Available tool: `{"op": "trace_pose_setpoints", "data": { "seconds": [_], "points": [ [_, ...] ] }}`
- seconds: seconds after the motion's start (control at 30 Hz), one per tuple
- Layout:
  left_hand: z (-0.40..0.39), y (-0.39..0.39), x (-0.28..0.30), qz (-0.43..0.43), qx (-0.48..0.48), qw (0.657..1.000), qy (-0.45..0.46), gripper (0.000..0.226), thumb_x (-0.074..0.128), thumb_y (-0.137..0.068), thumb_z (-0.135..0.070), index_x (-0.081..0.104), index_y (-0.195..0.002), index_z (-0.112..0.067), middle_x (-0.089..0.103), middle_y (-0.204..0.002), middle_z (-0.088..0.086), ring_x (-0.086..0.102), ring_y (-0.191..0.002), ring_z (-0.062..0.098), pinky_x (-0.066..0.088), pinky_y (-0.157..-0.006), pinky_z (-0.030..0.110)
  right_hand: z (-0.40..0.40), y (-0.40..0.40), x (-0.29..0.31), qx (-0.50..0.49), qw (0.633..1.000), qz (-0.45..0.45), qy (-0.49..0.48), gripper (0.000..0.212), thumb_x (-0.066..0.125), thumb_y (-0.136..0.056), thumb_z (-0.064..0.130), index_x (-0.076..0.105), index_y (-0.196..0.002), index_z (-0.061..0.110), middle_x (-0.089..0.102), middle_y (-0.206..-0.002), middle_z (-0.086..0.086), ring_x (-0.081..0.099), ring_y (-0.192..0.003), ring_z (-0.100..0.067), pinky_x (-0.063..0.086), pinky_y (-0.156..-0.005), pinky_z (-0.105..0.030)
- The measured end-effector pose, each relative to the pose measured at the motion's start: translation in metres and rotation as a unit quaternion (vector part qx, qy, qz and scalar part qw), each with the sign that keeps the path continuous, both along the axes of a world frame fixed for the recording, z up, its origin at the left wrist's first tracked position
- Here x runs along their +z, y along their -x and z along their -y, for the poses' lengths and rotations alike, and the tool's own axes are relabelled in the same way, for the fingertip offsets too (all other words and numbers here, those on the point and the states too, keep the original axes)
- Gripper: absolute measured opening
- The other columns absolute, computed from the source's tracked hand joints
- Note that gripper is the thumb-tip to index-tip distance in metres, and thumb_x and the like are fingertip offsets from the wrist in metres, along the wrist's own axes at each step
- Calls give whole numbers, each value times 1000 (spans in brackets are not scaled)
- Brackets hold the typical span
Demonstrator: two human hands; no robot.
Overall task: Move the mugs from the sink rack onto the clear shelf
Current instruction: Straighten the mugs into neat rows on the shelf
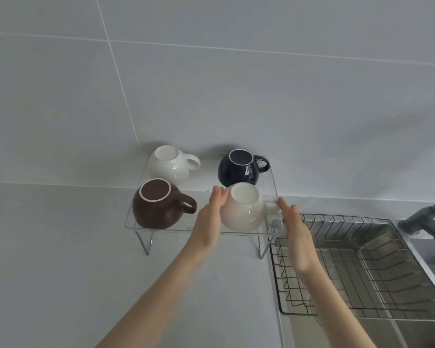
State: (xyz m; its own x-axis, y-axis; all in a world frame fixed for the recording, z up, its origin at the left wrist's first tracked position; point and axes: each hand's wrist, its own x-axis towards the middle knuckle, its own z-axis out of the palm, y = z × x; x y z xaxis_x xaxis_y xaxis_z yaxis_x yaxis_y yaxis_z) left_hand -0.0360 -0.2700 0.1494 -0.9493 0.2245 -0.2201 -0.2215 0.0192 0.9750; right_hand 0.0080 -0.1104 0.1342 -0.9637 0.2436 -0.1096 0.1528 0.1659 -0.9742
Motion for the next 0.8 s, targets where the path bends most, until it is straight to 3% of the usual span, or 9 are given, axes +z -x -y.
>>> {"op": "trace_pose_setpoints", "data": {
  "seconds": [0.2,0.5,0.63,0.8],
  "points": [
    [-12,-6,-6,-4,35,999,-32,55,15,-92,-49,37,-135,-22,33,-145,-11,26,-127,-3,15,-115,29,-2,-1,1,8,1000,13,14,53,16,-94,47,33,-140,26,32,-149,14,23,-128,8,15,-102,-15],
    [-14,-13,-7,-9,58,997,-43,51,19,-93,-44,42,-132,-21,38,-123,-22,30,-117,-7,21,-100,20,-1,-2,-1,8,1000,14,5,53,17,-94,48,33,-141,27,31,-150,13,23,-128,8,14,-104,-16],
    [-15,-13,-6,-13,58,997,-40,50,20,-93,-42,41,-133,-19,36,-124,-22,29,-118,-6,21,-102,20,-1,-3,-1,10,1000,11,3,52,17,-95,47,31,-141,27,30,-151,12,21,-128,8,14,-103,-16],
    [-12,-9,-9,-16,55,998,-22,52,18,-94,-43,39,-134,-17,34,-128,-18,25,-125,-4,16,-115,28,-1,-2,0,6,1000,9,15,51,19,-96,44,34,-140,25,32,-150,11,24,-128,7,16,-104,-16]
  ]
}}
